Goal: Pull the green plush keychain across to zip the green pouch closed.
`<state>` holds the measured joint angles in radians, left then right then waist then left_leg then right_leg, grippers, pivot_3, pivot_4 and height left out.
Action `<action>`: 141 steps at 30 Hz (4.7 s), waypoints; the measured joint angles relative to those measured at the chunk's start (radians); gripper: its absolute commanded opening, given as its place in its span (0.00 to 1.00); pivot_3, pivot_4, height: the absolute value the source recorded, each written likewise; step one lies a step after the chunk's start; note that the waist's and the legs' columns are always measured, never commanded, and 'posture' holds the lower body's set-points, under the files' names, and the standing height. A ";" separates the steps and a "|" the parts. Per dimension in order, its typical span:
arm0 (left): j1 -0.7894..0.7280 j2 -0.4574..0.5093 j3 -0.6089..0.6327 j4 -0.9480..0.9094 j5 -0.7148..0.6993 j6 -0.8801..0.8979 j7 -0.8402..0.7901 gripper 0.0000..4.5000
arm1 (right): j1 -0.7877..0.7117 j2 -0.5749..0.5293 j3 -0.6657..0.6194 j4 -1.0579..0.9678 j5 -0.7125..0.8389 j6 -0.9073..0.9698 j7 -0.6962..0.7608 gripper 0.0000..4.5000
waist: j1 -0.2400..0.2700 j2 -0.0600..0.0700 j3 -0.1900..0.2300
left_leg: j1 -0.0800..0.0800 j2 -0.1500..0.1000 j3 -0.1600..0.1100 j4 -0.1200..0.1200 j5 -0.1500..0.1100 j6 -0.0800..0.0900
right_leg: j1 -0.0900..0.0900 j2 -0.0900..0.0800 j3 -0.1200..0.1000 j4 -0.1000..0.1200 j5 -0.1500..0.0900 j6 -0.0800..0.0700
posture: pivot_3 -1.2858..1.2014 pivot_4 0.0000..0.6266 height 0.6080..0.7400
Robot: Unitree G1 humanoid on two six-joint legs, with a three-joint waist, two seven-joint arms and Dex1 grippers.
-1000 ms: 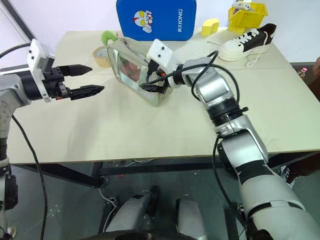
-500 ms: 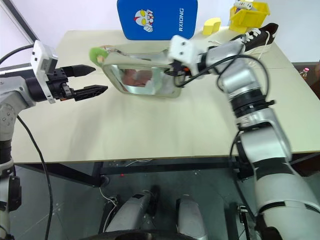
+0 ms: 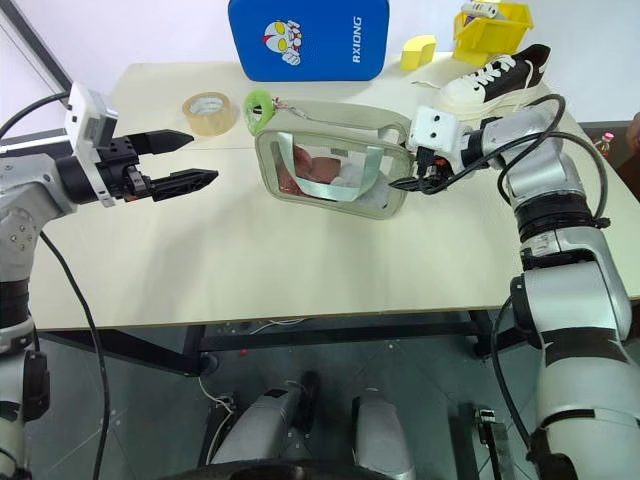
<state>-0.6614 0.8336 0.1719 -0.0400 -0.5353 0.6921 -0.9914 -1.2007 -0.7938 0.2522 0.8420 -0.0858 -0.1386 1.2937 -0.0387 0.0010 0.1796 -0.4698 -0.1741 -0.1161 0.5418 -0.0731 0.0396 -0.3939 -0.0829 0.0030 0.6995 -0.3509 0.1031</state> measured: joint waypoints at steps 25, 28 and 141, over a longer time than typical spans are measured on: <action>-0.015 -0.003 -0.023 -0.007 0.000 0.016 0.025 1.00 | -0.078 0.327 0.033 -0.144 -0.047 0.301 -0.160 0.29 | -0.004 0.000 0.000 | 0.002 0.001 0.000 0.000 0.001 -0.002 | 0.001 0.002 0.000 0.001 0.000 -0.001 | 0.52 0.24 1.00; -0.015 -0.003 -0.023 -0.008 0.000 0.017 0.035 1.00 | -0.078 0.336 0.032 -0.144 -0.042 0.288 -0.146 0.01 | -0.006 0.000 0.000 | 0.002 0.002 0.000 0.000 0.001 -0.002 | 0.001 0.002 0.000 0.001 0.000 -0.001 | 0.52 0.24 1.00; -0.237 -0.176 -0.127 0.574 0.263 -0.322 -0.080 0.24 | 0.398 -0.008 -0.076 -0.954 0.230 0.613 -0.131 0.00 | -0.001 -0.002 -0.001 | -0.007 0.002 -0.001 0.015 -0.004 0.007 | 0.001 0.001 -0.004 0.001 0.001 0.000 | 0.52 0.24 1.00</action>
<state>-0.8982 0.6577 0.0447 0.5343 -0.2722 0.3702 -1.0718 -0.8031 -0.8014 0.1759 -0.1122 0.1443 0.4748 1.1628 -0.0394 -0.0013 0.1782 -0.4767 -0.1724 -0.1175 0.5569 -0.0775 0.0465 -0.3927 -0.0815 -0.0014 0.7007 -0.3500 0.1035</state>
